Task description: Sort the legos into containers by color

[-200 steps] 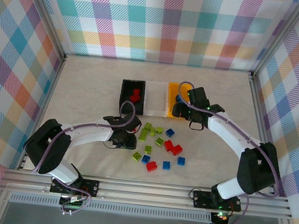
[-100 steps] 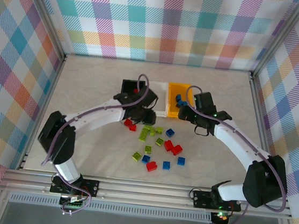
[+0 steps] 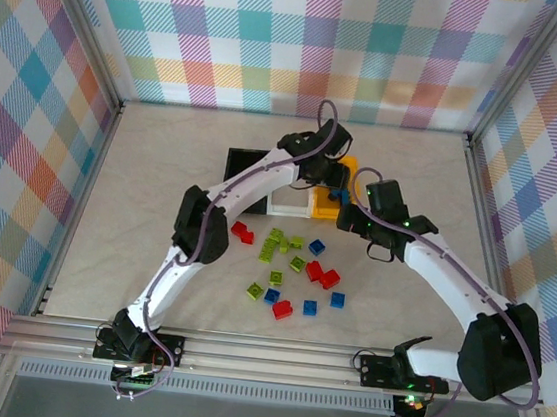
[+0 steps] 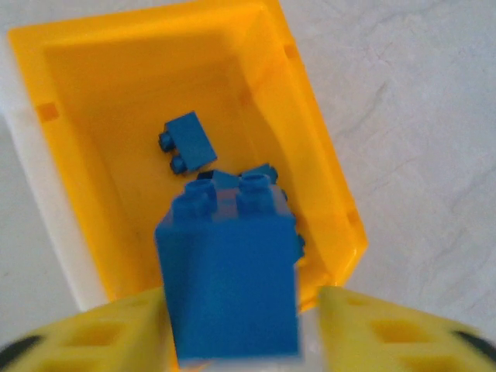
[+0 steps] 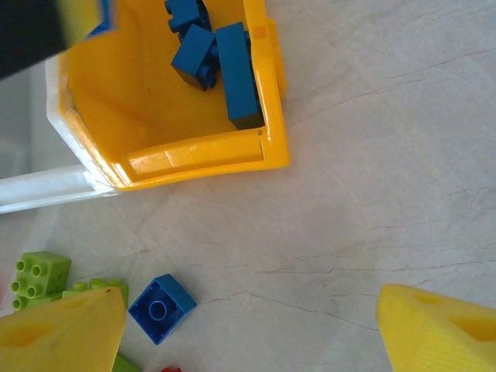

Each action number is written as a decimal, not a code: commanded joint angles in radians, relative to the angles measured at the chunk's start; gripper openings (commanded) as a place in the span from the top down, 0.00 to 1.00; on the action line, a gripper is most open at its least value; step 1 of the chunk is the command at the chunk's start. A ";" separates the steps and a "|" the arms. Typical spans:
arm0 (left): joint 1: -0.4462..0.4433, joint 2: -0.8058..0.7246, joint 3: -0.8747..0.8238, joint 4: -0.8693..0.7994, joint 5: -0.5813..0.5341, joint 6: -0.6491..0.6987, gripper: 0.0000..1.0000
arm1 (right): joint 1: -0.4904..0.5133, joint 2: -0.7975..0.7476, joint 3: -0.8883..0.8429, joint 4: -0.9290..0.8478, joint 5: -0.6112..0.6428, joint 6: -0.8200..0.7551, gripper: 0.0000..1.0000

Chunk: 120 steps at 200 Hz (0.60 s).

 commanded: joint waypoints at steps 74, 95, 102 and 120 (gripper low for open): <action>-0.040 0.178 0.713 -0.580 -0.047 0.039 0.24 | -0.007 -0.018 -0.008 0.008 -0.018 -0.009 0.14; -0.084 0.151 0.695 -0.612 -0.105 0.058 0.25 | -0.006 -0.009 -0.010 0.024 -0.025 -0.003 0.14; -0.093 0.146 0.697 -0.606 -0.107 0.058 0.25 | -0.006 -0.005 -0.010 0.028 -0.028 0.000 0.14; -0.101 0.135 0.705 -0.588 -0.100 0.058 0.24 | -0.006 -0.001 -0.009 0.032 -0.034 0.003 0.14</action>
